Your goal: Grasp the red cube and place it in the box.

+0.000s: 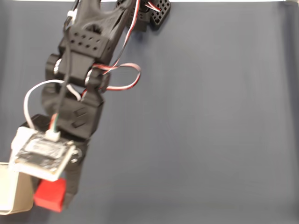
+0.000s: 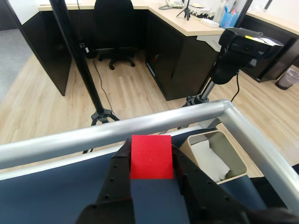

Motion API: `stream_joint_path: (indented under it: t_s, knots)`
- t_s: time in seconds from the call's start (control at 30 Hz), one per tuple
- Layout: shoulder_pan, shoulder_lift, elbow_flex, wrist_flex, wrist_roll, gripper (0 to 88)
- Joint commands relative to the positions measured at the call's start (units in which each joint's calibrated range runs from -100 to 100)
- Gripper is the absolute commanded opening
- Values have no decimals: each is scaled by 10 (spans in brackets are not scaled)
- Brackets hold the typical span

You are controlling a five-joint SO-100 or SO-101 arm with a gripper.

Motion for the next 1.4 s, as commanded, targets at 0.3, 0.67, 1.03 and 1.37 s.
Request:
stream_joint_path:
  t_s: [0.3, 0.67, 1.03, 1.37]
  knots:
    - [64, 138, -223, 23, 0, 0]
    - [109, 218, -286, 8, -5, 0]
    - [140, 264, -320, -5, -4, 0]
    - [147, 277, -325, -18, -16, 0]
